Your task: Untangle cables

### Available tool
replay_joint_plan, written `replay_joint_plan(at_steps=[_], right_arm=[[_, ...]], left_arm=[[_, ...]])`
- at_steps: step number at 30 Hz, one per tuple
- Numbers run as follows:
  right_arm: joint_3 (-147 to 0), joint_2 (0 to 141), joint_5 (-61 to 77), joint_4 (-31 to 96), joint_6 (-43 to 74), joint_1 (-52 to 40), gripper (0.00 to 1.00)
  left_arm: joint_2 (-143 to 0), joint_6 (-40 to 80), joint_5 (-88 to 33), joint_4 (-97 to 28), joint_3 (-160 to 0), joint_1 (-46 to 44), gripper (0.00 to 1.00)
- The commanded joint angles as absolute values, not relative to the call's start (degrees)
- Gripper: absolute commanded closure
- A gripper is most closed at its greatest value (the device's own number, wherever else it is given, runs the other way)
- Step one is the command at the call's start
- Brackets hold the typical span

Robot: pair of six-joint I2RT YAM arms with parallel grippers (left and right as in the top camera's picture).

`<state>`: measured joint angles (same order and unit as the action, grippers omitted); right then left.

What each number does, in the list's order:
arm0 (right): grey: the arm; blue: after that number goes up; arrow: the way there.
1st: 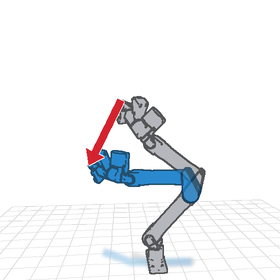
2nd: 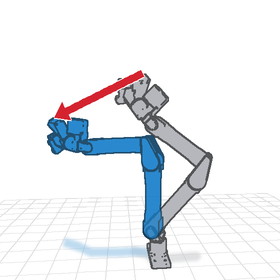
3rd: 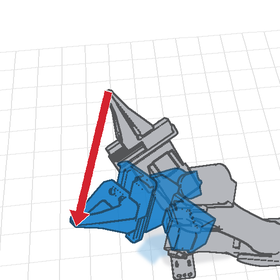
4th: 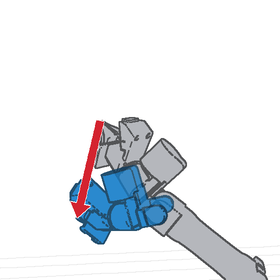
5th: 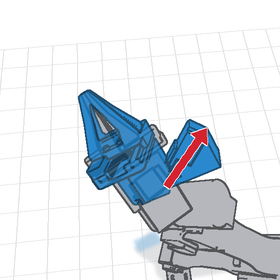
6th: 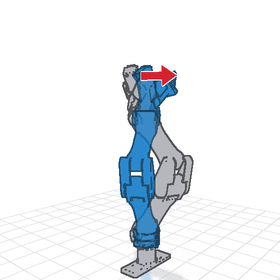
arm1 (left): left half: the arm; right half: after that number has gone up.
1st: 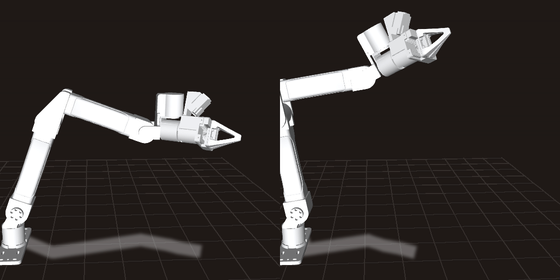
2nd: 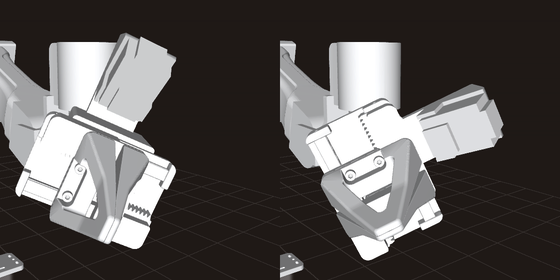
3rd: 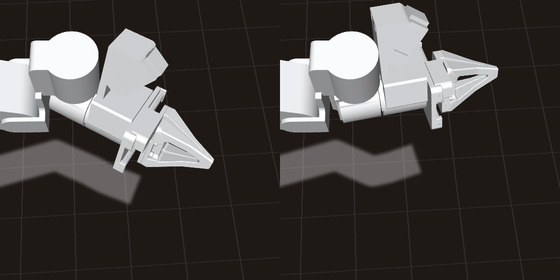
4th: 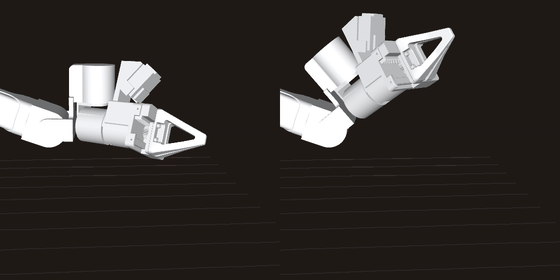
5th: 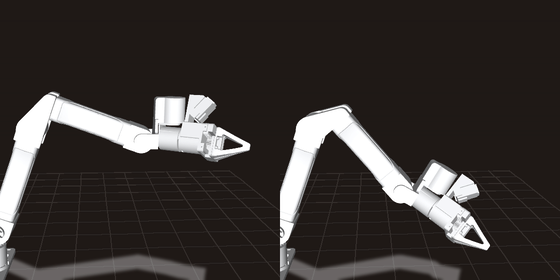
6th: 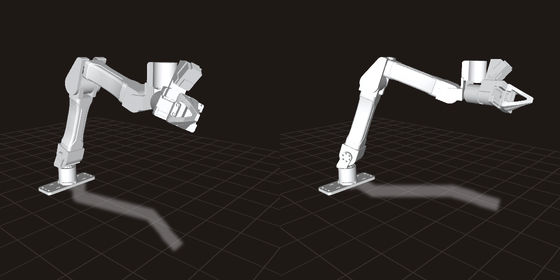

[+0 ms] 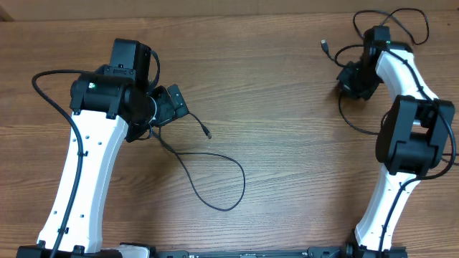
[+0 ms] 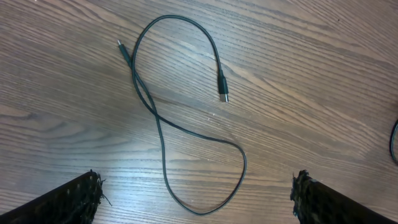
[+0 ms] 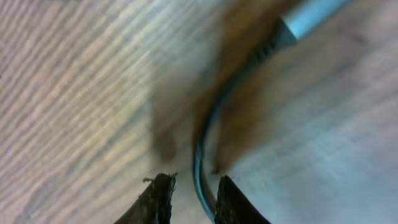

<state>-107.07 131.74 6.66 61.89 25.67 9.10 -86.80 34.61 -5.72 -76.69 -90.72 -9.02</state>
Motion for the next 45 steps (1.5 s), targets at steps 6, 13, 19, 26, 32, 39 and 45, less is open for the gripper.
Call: replay_joint_plan(at_steps=[6, 13, 19, 26, 32, 39, 45], right_arm=[[-133.3, 130.2, 6.5, 81.3, 25.0, 17.8, 0.06], [-140.6, 130.2, 3.6, 93.8, 27.9, 27.4, 0.00], [-140.6, 130.1, 5.9, 97.1, 32.6, 36.1, 0.00], [-140.6, 125.3, 7.1, 97.1, 33.0, 39.9, 0.00], [-140.0, 116.4, -0.6, 97.1, 30.1, 39.8, 0.00], [-132.7, 109.1, -8.5, 97.1, 31.6, 40.3, 0.00], [-123.8, 107.0, -12.1, 97.0, 35.3, 42.3, 0.00]], left_arm=[[-87.0, 35.4, -5.3, -76.6, -91.1, -9.4, 0.00], [-87.0, 35.4, -5.3, -76.6, -91.1, -9.4, 0.00], [-87.0, 35.4, -5.3, -76.6, -91.1, -9.4, 0.00], [-87.0, 35.4, -5.3, -76.6, -91.1, -9.4, 0.00], [-87.0, 35.4, -5.3, -76.6, -91.1, -9.4, 0.00], [-87.0, 35.4, -5.3, -76.6, -91.1, -9.4, 0.00], [-87.0, 35.4, -5.3, -76.6, -91.1, -9.4, 0.00]])
